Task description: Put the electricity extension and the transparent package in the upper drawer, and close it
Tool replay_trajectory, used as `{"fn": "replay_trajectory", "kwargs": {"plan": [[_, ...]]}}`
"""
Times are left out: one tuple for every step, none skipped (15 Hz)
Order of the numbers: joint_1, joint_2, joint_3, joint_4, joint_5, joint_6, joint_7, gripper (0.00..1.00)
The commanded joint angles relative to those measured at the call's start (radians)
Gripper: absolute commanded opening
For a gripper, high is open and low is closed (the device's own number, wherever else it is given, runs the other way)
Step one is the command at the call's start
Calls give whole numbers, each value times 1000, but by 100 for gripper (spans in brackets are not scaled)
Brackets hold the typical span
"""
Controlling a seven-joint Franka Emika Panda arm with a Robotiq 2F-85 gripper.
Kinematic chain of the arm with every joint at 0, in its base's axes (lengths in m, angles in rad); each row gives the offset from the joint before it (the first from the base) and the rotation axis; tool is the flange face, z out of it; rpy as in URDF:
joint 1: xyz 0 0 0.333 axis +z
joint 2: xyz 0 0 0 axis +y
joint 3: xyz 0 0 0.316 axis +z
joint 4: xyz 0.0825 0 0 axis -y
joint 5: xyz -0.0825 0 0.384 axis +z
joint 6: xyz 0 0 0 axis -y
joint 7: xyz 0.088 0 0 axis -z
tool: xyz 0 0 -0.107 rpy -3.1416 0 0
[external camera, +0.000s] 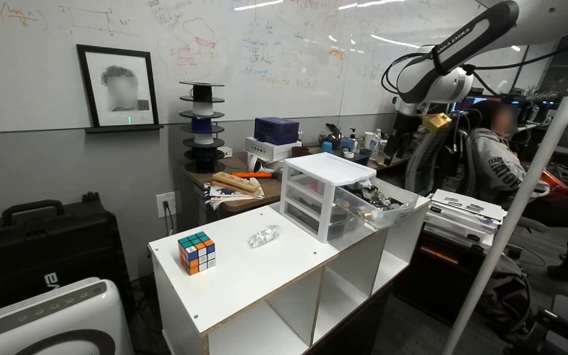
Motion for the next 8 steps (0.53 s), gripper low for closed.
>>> {"fn": "replay_trajectory", "kwargs": {"plan": [[-50,126,47,174,29,-83,0,100],[-58,146,57,195,33,-105,-1,100],[-63,168,63,216,33,-116,-1,100],[-66,184,69,231,32,-122,2,100],[-69,200,74,248,33,-127,5,100],[-69,218,76,265,30,-123,10,100],[-70,233,80,280,29,-123,11,100],[-69,246,80,293,27,-124,17,100]]}}
